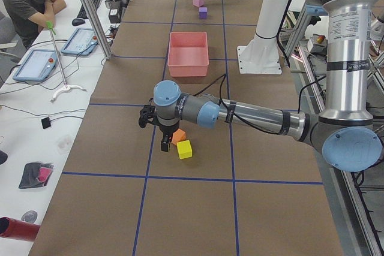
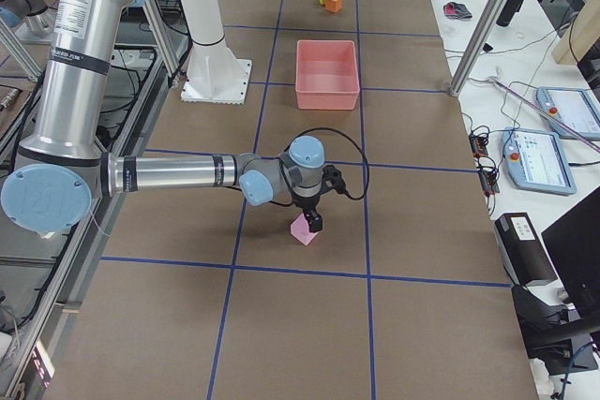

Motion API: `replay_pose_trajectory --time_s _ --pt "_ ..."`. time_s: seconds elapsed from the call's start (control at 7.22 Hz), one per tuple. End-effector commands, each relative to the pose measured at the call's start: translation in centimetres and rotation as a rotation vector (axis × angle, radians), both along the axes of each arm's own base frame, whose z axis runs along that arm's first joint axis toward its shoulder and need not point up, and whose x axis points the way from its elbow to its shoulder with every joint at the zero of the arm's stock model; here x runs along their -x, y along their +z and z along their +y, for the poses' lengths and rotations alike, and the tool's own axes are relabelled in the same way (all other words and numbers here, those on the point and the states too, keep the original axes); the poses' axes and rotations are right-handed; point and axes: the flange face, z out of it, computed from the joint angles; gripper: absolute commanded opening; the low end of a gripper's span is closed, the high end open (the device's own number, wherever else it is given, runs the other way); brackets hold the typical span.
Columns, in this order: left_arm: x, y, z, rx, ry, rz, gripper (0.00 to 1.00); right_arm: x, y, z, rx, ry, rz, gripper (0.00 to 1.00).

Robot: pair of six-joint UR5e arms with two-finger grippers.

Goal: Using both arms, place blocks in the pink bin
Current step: 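Lower the right gripper onto the lavender cube and close on it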

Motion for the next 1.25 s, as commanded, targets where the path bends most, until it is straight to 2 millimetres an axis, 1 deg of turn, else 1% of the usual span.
replay_pose_trajectory --time_s 0.0,0.28,0.42,0.55,0.69,0.83,0.97,1.11 --pt "-0.3 -0.1 0.0 -0.002 0.003 0.001 0.99 1.7 -0.1 0.9 -0.072 -0.059 0.01 0.89" --pt "-0.3 0.1 0.0 0.002 0.005 0.0 0.99 2.3 0.1 0.2 -0.2 -0.186 0.032 0.89" --pt "-0.3 0.1 0.0 -0.001 0.007 0.0 0.99 2.3 0.2 0.3 -0.221 -0.211 0.035 0.88" --pt "-0.3 0.2 0.1 0.001 0.007 -0.001 0.99 2.2 0.9 0.0 -0.228 -0.206 0.066 0.88" --pt "-0.3 0.2 0.1 0.001 0.007 -0.001 0.99 2.6 1.0 -0.4 -0.251 -0.227 0.076 0.88" --pt "-0.3 0.2 0.1 0.001 0.007 -0.001 0.99 2.6 2.2 -0.5 -0.244 -0.242 0.088 0.87" --pt "-0.2 0.1 0.1 0.0 0.005 0.0 0.99 2.9 2.3 -0.9 -0.243 -0.242 0.087 0.88" --pt "-0.2 0.1 0.1 0.0 0.005 0.0 0.99 2.9 2.8 -0.8 -0.232 -0.245 0.084 0.88"
